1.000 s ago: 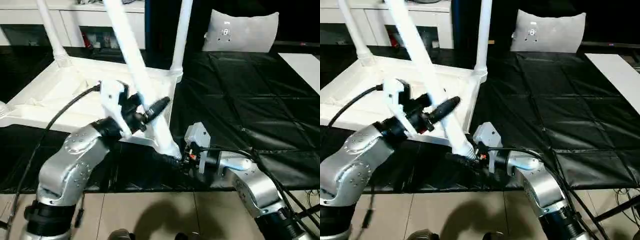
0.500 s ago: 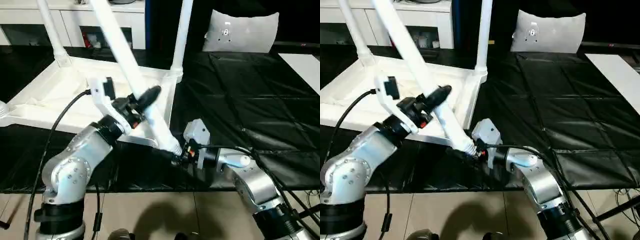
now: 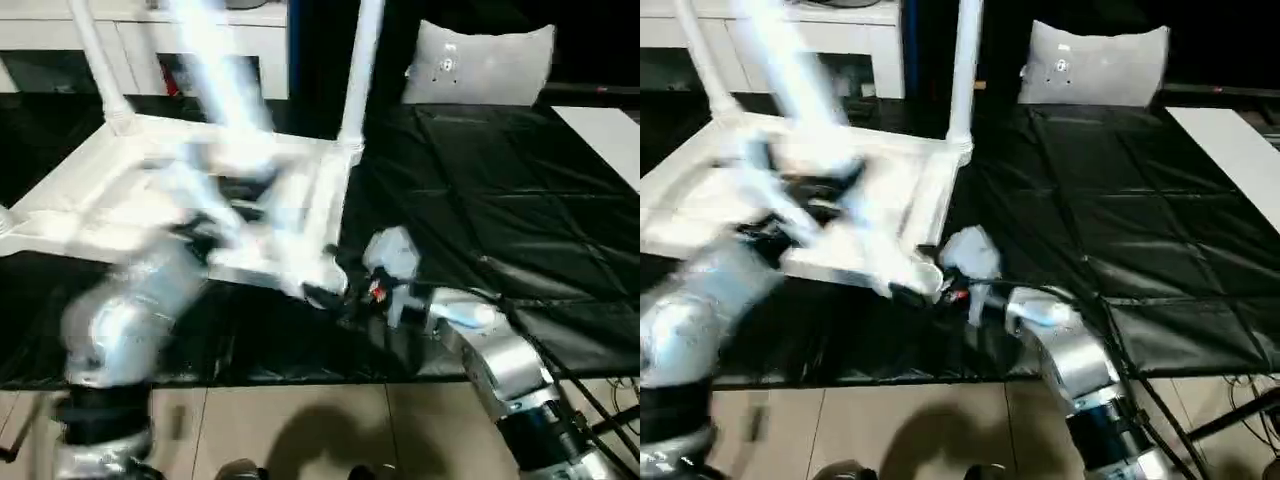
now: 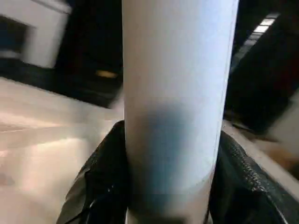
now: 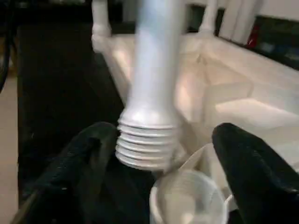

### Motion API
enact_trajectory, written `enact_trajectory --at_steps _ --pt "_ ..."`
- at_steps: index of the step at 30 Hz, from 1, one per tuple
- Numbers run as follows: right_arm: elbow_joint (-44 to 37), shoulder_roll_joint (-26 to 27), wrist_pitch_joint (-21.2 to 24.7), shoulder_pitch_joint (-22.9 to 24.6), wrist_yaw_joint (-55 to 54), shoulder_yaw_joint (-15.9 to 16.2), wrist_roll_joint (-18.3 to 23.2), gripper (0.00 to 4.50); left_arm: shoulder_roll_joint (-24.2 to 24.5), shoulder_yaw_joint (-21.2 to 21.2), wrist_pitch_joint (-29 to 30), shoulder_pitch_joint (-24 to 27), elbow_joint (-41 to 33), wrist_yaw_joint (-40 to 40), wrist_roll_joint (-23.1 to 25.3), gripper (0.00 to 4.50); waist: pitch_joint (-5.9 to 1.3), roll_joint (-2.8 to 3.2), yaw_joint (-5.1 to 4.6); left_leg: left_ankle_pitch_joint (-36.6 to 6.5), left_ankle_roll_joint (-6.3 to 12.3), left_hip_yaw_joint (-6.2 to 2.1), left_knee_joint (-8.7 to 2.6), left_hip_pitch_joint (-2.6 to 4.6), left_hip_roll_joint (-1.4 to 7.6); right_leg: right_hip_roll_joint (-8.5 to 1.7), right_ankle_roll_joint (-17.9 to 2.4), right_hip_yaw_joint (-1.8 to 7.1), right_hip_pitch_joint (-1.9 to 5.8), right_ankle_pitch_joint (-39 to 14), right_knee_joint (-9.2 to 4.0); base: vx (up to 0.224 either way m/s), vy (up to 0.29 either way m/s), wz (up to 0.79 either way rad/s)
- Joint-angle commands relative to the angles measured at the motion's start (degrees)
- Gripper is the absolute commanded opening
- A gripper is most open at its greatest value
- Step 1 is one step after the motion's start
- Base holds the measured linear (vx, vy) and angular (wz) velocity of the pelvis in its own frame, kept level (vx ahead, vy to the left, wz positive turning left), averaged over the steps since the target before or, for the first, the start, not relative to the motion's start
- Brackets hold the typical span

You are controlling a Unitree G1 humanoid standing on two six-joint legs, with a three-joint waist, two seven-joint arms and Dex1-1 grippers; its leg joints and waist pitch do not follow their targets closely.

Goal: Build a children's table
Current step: Pick table leg

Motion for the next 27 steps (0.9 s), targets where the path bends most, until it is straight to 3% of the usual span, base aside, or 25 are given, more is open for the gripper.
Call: enact_trajectory --at_steps 1,2,5,6,8,10,13,17,22,27 --pt "-2.19 0.09 1.24 -0.07 0.65 -1.27 2.23 4.02 0.07 -0.36 -0.55 -1.31 0.15 0.04 0.62 1.82 -4.69 0.65 0.13 -7.49 2.17 -1.53 -4.22 0.32 3.32 -5.28 -1.77 3.52 3.31 -22.62 -4.91 0.0 0.0 0.0" --pt "-2.87 0.06 2.06 0.08 0.8 -2.23 3.57 4.15 0.14 -0.33 -0.57 -1.41 0.24 0.01 0.6 1.82 -4.73 0.59 0.12 -7.24 2.24 -1.53 -4.19 0.39 3.39 -5.22 -2.15 3.58 3.25 -21.8 -4.79 0.0 0.0 0.0" --pt "-3.8 1.0 5.7 -1.01 -2.35 -9.18 9.73 4.38 0.3 -0.25 -0.44 -1.83 0.6 -0.25 0.45 1.82 -4.74 0.6 0.44 -7.13 2.39 -1.5 -4.32 0.52 3.51 -5.43 -4.03 3.75 3.27 -19.56 -4.44 0.0 0.0 0.0" --pt "-3.84 1.04 5.92 -1.13 -2.55 -9.54 10.08 4.48 0.3 -0.24 -0.43 -1.87 0.62 -0.27 0.48 1.82 -4.74 0.6 0.44 -7.13 2.39 -1.5 -4.32 0.52 3.51 -5.43 -4.03 3.75 3.27 -19.56 -4.44 0.0 0.0 0.0" --pt "-4.51 1.64 9.77 -3.28 -5.92 -15.03 15.26 4.5 0.26 -0.1 -0.25 -2.56 1.03 -0.77 0.92 1.82 -4.62 0.18 0.26 -8.01 1.82 -1.37 -4.38 0.59 3.31 -5.36 -3.85 3.71 3.38 -21.08 -4.65 0.0 0.0 0.0" --pt "-4.73 1.5 11.56 -4.19 -7.08 -16.36 16.33 4.5 0.43 -0.16 -0.14 -2.87 1.14 -1.25 0.96 1.82 -4.66 0.4 0.25 -7.86 1.57 -1.35 -4.3 0.64 3.12 -5.37 -3.18 3.64 3.37 -22.37 -4.71 0.0 0.0 0.0" --pt "-5.55 0.24 14.16 -4.46 -6.87 -15.73 15.95 4.5 0.62 -0.29 0.07 -3.28 1.2 -1.79 0.87 1.82 -4.7 0.32 0.26 -6.86 1.54 -1.25 -4.21 0.43 2.92 -5.33 -2.06 3.56 3.43 -23.0 -4.86 0.0 0.0 0.0" --pt "-6.88 -0.69 16.06 -4.86 -5.82 -13.98 15.72 4.5 1.11 -1.16 0.55 -3.78 0.91 -3.1 0.74 1.82 -4.82 0.39 0.27 -6.2 1.78 -1.28 -4.13 0.45 2.98 -5.25 -2.46 3.55 3.38 -21.67 -4.72 0.0 0.0 0.0" --pt "-9.13 -1.75 18.84 -5.08 -4.34 -9.85 14.89 4.5 2.45 -2.93 1.89 -3.96 -0.08 -5.81 0.72 1.82 -4.71 0.43 0.35 -7.12 1.47 -1.34 -4.24 0.49 3.03 -5.34 -2.04 3.5 3.36 -23.12 -4.86 0.0 0.0 0.0" --pt "-10.49 -3.5 25.78 -6.4 -2.77 -5.29 15.07 4.5 3.46 -3.87 5.31 -5.79 -1.04 -6.65 -0.63 1.82 -4.62 0.46 0.36 -7.61 0.9 -1.35 -4.18 0.59 2.98 -5.33 -1.89 3.52 3.31 -24.1 -4.98 0.0 0.0 0.0"
